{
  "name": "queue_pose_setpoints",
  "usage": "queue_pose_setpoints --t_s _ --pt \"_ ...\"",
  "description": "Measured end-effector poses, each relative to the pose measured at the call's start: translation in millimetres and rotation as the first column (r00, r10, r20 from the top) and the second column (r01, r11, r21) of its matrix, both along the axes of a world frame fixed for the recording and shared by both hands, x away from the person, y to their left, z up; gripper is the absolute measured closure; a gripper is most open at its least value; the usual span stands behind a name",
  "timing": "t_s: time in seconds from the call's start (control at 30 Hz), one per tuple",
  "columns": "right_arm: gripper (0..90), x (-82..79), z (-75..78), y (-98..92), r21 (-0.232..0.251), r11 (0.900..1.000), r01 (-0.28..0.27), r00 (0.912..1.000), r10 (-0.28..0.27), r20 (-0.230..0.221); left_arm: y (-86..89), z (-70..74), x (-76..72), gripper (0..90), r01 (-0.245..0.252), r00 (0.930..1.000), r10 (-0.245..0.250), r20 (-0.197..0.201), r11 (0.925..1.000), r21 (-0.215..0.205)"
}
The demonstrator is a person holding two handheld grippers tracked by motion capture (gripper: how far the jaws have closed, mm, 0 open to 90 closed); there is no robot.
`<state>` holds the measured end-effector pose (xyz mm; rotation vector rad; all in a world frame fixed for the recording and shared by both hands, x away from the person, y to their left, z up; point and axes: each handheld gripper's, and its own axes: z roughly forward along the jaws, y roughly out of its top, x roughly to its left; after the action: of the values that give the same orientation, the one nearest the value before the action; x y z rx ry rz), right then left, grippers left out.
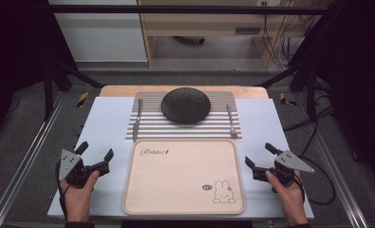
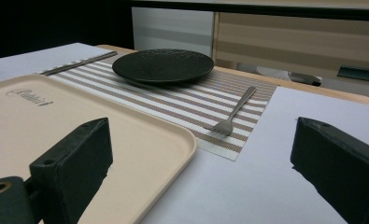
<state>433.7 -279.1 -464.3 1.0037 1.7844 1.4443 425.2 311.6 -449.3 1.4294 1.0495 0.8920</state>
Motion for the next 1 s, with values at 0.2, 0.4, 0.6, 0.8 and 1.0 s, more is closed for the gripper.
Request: queue_pose_setpoints --t_s 0.2,0.4,0.6,0.8,1.0 --pt "5.4 0.5 -0.3 0.1 0.001 1.0 -0.002 1.0 0.002 -0.006 -0.1 2.3 -2.1 2.9 -0.023 0.9995 0.023 0.022 0.9997 0.013" --pt "5.1 0.5 -0.8 0.1 0.002 1.0 -0.004 0.9999 0.004 -0.015 3.6 2.3 -2.0 2.9 -0.04 0.999 0.04 0.021 0.9991 -0.013" --pt "5.1 0.0 -0.2 -0.2 0.005 1.0 -0.006 0.9999 0.006 -0.015 1.2 1.9 -1.7 2.7 -0.028 0.9995 0.028 0.015 0.9996 -0.004" --pt "5.2 0.5 -0.1 1.5 0.001 1.0 -0.008 0.9998 0.008 -0.019 -1.1 0.8 -1.2 2.6 -0.033 0.9993 0.033 -0.018 0.9994 0.001" --pt "5.0 -2.6 1.9 2.8 0.012 1.0 -0.008 0.9998 0.008 -0.019 -7.4 -0.1 0.1 2.9 -0.023 0.9984 0.024 -0.051 0.9996 0.016"
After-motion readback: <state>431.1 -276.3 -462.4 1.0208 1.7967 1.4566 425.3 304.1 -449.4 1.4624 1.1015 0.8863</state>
